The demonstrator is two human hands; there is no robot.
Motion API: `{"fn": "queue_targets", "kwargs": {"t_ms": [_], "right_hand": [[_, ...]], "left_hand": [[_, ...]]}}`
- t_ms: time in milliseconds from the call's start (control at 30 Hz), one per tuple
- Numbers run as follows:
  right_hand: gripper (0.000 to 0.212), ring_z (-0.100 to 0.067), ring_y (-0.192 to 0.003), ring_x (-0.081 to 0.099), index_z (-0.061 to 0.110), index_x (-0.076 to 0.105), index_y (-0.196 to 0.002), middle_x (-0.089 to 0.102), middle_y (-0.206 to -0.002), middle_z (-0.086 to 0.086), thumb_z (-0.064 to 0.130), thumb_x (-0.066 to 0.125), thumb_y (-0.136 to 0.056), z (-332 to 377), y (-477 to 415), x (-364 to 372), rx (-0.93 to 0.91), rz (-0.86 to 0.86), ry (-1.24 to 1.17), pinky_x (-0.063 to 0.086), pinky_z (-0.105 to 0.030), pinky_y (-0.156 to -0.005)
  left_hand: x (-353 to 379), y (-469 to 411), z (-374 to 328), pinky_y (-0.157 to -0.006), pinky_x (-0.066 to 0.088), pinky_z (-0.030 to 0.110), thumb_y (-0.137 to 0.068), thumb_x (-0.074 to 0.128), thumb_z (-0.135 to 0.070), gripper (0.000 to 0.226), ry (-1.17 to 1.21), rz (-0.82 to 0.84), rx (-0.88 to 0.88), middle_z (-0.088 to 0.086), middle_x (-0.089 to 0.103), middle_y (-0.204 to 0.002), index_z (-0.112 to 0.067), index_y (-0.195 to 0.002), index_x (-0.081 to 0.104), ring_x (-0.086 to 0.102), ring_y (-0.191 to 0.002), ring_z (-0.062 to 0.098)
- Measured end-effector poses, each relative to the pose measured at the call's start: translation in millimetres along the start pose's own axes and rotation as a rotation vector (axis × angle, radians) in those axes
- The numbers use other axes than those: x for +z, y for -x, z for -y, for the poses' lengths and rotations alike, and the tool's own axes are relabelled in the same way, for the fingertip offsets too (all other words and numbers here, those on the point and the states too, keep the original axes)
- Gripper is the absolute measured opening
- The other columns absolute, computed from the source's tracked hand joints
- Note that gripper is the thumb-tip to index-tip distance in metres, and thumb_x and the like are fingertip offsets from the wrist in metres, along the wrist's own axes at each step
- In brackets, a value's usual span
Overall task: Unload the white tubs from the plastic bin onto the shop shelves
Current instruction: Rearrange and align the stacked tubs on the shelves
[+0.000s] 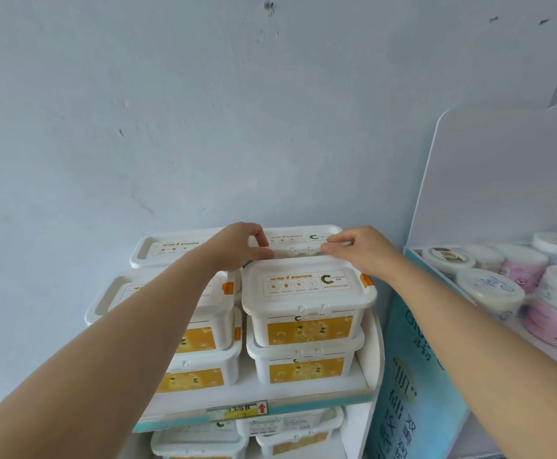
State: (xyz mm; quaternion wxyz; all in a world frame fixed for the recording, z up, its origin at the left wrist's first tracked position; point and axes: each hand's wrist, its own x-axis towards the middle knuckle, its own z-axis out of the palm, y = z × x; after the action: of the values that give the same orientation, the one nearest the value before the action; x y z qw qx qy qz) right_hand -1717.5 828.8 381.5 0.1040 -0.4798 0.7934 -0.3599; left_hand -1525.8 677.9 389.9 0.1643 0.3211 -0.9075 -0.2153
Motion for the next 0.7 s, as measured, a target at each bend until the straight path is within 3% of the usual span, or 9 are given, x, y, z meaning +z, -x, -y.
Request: {"fn": "queue_targets", "kwargs": {"t_ms": [100,200,300,367,467,600,700], "right_hand": [[0.031,-0.013,-0.098,0.059,0.024,0.069,-0.111,0.066,-0.117,0.003,0.04,0.066,-0.085,-3.4,0.4,2.0,-0.015,-0.041,-0.057,0.048,-0.029,-0.083],[0.022,-0.012,-0.092,0.062,0.026,0.072,-0.104,0.069,-0.108,0.005,0.037,0.065,-0.086,-8.6,-0.5,3.2,0.004,-0.082,-0.111,0.05,-0.028,-0.078],[0.02,-0.026,-0.089,0.067,0.023,0.074,-0.094,0.073,-0.095,-0.002,0.039,0.063,-0.087,-9.9,-0.3,4.1,0.059,-0.084,-0.129,0.055,-0.041,-0.081],[0.021,-0.03,-0.088,0.068,0.019,0.074,-0.09,0.073,-0.09,-0.007,0.036,0.062,-0.088,-8.6,-1.1,4.0,0.078,-0.072,-0.124,0.055,-0.042,-0.078],[0.026,-0.029,-0.088,0.068,0.013,0.073,-0.092,0.073,-0.093,-0.009,0.036,0.061,-0.089,-4.9,-2.3,1.3,0.102,-0.057,-0.115,0.055,-0.04,-0.078],[0.037,-0.02,-0.087,0.068,0.016,0.072,-0.093,0.072,-0.092,-0.001,0.05,0.064,-0.083,-2.1,-4.0,-2.6,0.132,0.026,-0.112,0.055,-0.042,-0.086],[0.05,-0.016,-0.097,0.064,0.018,0.069,-0.103,0.069,-0.11,0.001,0.06,0.063,-0.079,4.9,3.3,-6.9,0.109,0.087,-0.056,0.052,-0.036,-0.088]], "left_hand": [[1.3,-1.3,2.4,-0.07,0.037,0.025,-0.082,0.072,-0.035,0.019,0.073,-0.04,0.001,-0.01,0.053,-0.095,-0.018,-0.088,0.065,0.049,-0.084,0.011],[0.7,-3.6,1.4,-0.074,0.039,0.024,-0.081,0.074,-0.032,0.017,0.084,-0.035,-0.008,-0.009,0.054,-0.103,-0.019,-0.086,0.066,0.051,-0.093,0.014],[-1.4,-4.9,2.3,-0.062,0.04,0.018,-0.077,0.077,-0.031,0.017,0.089,-0.027,-0.017,-0.01,0.055,-0.094,-0.019,-0.083,0.067,0.051,-0.077,0.009],[-1.3,-5.7,4.0,-0.055,0.037,0.014,-0.076,0.078,-0.031,0.02,0.108,-0.018,-0.027,-0.011,0.054,-0.089,-0.017,-0.085,0.069,0.049,-0.069,0.005],[-2.3,-8.2,3.3,-0.058,0.038,0.014,-0.075,0.079,-0.031,0.02,0.135,-0.001,-0.045,-0.008,0.057,-0.1,-0.017,-0.088,0.07,0.053,-0.081,0.01],[-4.4,-7.8,1.3,-0.062,0.038,0.015,-0.079,0.075,-0.032,0.021,0.094,0.044,-0.06,-0.006,0.056,-0.11,-0.019,-0.093,0.069,0.052,-0.095,0.015],[-3.5,-2.7,-2.3,-0.073,0.041,0.021,-0.085,0.068,-0.038,0.026,0.043,0.036,-0.049,-0.002,0.058,-0.119,-0.018,-0.101,0.069,0.052,-0.097,0.016]]}}
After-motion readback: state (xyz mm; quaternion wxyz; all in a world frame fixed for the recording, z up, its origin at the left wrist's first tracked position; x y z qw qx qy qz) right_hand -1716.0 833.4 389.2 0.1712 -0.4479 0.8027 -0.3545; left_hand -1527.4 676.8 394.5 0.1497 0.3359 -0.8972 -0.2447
